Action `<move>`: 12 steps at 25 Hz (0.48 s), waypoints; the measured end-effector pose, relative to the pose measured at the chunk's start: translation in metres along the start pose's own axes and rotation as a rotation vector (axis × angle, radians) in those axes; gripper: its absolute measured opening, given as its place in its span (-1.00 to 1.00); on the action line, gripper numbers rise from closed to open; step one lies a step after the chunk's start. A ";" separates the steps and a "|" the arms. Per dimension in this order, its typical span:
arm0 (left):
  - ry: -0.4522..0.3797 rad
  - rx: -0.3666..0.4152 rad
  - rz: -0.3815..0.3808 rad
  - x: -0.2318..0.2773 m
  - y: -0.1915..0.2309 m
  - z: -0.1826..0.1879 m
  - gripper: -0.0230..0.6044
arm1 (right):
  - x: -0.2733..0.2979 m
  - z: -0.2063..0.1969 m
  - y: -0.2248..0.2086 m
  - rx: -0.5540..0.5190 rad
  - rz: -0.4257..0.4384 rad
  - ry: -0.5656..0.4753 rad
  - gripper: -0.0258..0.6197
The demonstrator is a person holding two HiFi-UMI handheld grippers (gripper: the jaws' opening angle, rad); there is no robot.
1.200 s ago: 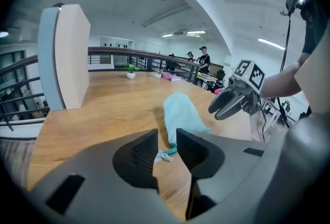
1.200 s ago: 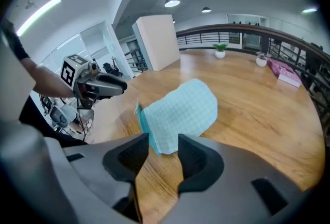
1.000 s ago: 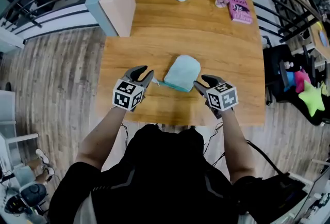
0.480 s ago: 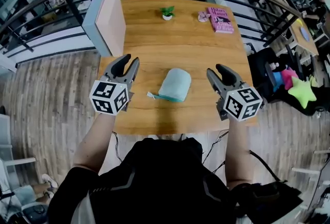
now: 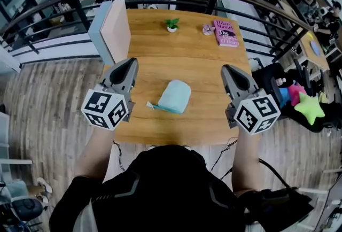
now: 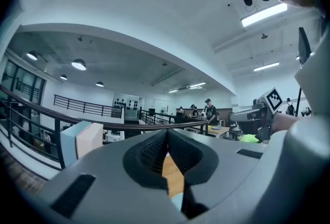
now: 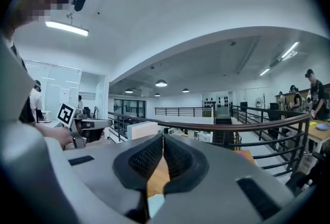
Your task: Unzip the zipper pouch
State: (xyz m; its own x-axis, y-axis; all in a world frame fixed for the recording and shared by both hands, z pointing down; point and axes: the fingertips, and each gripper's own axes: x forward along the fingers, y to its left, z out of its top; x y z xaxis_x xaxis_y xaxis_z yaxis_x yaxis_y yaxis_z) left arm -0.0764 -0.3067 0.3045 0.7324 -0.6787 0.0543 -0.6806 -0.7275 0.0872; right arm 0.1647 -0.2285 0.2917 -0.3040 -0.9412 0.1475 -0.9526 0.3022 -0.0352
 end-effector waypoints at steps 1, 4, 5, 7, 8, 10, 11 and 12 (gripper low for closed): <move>0.003 -0.003 -0.005 -0.001 -0.006 0.002 -0.83 | -0.001 0.003 -0.002 -0.003 0.006 -0.002 -0.88; 0.015 -0.023 -0.006 -0.004 -0.021 0.009 -0.83 | -0.006 0.014 -0.005 -0.005 0.033 -0.016 -0.89; 0.017 -0.025 0.008 -0.006 -0.023 0.011 -0.83 | -0.007 0.018 -0.006 -0.009 0.041 -0.023 -0.89; 0.017 -0.017 0.046 -0.009 -0.023 0.014 -0.83 | -0.009 0.023 -0.006 -0.026 0.048 -0.029 -0.89; 0.018 -0.009 0.063 -0.010 -0.023 0.015 -0.83 | -0.009 0.024 -0.005 -0.037 0.053 -0.028 -0.89; 0.021 0.020 0.097 -0.014 -0.024 0.016 -0.83 | -0.008 0.025 -0.003 -0.052 0.067 -0.024 -0.90; 0.024 0.033 0.111 -0.016 -0.024 0.017 -0.83 | -0.007 0.025 -0.002 -0.056 0.074 -0.022 -0.90; 0.026 0.035 0.120 -0.017 -0.024 0.017 -0.83 | -0.007 0.026 -0.002 -0.059 0.077 -0.022 -0.90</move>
State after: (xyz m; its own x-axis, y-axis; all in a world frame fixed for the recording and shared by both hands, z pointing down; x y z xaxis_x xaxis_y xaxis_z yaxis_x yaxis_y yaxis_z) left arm -0.0727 -0.2797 0.2847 0.6456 -0.7586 0.0880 -0.7633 -0.6445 0.0435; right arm 0.1681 -0.2267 0.2651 -0.3774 -0.9176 0.1248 -0.9242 0.3818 0.0127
